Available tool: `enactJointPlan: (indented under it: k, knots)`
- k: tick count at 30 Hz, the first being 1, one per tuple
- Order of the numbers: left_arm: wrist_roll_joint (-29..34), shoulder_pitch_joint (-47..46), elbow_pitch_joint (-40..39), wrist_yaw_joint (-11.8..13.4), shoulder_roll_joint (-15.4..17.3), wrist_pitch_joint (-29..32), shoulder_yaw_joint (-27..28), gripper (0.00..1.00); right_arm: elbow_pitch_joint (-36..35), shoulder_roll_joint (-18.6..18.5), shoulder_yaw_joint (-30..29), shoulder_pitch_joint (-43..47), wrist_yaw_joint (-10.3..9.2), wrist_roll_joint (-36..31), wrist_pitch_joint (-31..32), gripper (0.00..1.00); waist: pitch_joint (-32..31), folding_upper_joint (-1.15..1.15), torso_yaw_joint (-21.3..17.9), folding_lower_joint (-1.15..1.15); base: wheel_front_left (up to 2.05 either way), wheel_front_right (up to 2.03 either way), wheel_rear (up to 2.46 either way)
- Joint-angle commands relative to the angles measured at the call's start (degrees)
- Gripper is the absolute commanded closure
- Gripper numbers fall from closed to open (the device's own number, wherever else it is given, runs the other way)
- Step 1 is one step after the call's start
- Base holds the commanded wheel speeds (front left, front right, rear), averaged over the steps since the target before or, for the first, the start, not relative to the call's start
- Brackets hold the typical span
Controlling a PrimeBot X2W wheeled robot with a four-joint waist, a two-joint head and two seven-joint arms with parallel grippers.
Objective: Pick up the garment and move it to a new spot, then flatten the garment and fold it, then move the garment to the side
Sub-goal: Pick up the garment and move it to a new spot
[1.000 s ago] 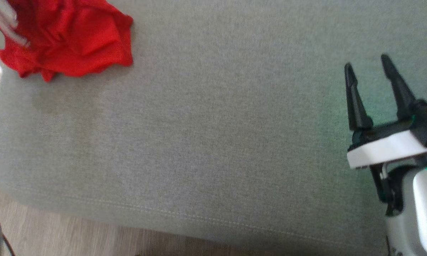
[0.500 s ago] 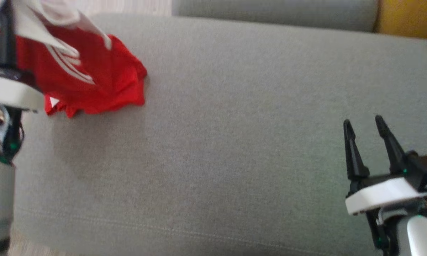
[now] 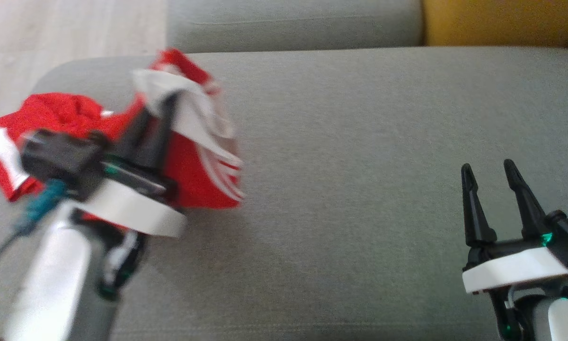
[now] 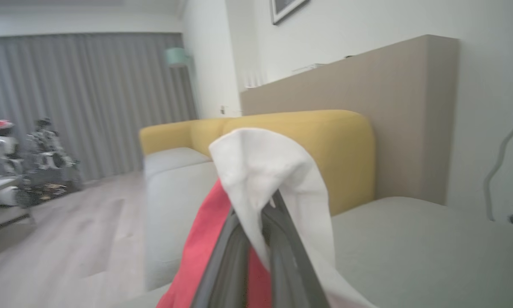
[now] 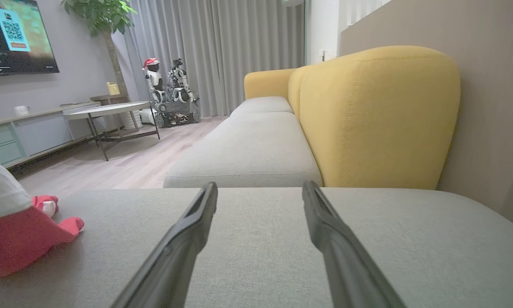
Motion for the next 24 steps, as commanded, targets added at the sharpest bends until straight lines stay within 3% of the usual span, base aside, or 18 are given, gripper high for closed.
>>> enactJointPlan:
  k: [1, 12, 18, 24]
  knots:
    - [-0.48, -3.60, -1.29, -0.42, -0.24, 0.13, 0.56, 1.00, -2.63, -0.30, 1.50, -2.34, -0.04, 0.32, 0.09, 0.00, 1.96, 0.00, -3.49, 0.00, 0.00, 0.00, 0.00]
    - [-1.09, -15.29, 12.20, -3.70, -10.35, -3.46, -13.71, 1.00, -3.09, -0.29, 3.82, -6.57, -0.04, 1.48, -1.22, 0.00, 10.39, 0.00, -16.52, 0.00, 0.00, 0.00, 0.00]
    - [-0.64, -23.29, 18.87, -4.06, -12.44, -4.86, -16.80, 1.00, -1.98, -0.28, 4.69, -8.27, -0.04, 3.10, -3.15, 0.00, 14.86, 0.00, -21.46, 0.00, 0.00, 0.00, 0.00]
    - [-1.12, -30.79, 31.08, -4.29, -13.54, -5.44, -20.65, 1.00, -0.21, -0.28, 6.21, -10.01, -0.04, 5.01, -5.75, 0.00, 19.82, 0.00, -24.76, 0.00, 0.00, 0.00, 0.00]
